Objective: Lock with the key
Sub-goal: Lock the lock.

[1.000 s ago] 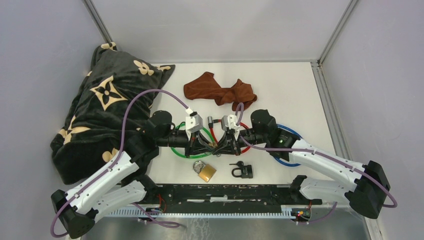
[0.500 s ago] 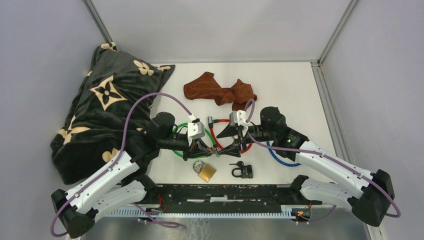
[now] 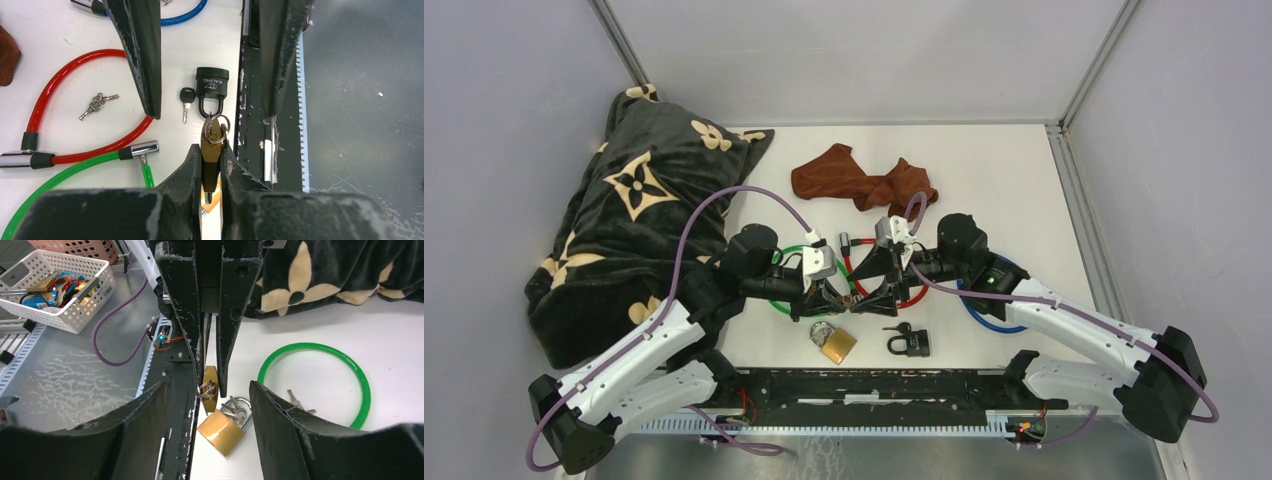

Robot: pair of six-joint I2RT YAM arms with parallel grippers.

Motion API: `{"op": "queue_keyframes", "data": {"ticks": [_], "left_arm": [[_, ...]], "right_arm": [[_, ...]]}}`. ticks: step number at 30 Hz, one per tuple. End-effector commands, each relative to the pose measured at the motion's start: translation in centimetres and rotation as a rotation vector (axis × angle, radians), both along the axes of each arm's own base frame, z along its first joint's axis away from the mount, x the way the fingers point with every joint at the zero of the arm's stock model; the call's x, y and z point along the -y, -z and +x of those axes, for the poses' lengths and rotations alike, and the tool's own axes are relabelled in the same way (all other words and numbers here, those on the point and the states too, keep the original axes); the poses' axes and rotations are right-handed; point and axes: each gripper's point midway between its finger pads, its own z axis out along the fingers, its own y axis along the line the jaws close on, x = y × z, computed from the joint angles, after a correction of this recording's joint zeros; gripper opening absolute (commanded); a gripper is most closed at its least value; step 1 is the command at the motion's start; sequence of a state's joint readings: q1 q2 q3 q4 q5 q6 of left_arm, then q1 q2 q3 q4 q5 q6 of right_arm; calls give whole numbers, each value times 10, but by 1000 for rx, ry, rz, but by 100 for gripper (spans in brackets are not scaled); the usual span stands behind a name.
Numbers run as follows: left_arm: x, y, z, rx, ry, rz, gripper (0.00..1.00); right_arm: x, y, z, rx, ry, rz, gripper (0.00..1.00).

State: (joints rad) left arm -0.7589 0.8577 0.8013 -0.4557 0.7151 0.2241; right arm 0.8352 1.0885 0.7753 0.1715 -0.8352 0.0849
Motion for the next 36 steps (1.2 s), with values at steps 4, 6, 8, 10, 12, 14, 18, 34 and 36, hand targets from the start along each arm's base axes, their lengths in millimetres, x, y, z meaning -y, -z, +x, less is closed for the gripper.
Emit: {"op": "queue_keyframes", "data": {"ticks": [4,6,8,10,12,14,18,34,36], "left_arm": [[5,-15,4,63,20,-34,2],[6,-15,4,59,23,-35,2],[6,-16,4,58,25,-38,2],[6,-16,4,58,23,-38,2],[7,-16,4,59,25,-39,2],[6,-17,4,58,26,-39,2],[6,-17,3,58,29,-40,2],[18,-69,9,-81,-102,-225,2],[18,-71,8,-85,-99,-225,2]], "right_arm": [[-6,-3,-11,15,-60,-1,69],[-8,4,-9,21,-46,-27,68],[-11,13,-7,12,-39,-54,63],[-13,18,-5,7,-41,-73,57],[-14,20,-3,5,-31,-83,49],[-14,22,-1,-2,-19,-93,47],[-13,25,2,22,-10,-102,44],[-8,34,-1,-11,57,23,60],[-5,28,-1,-19,82,80,59]]}}
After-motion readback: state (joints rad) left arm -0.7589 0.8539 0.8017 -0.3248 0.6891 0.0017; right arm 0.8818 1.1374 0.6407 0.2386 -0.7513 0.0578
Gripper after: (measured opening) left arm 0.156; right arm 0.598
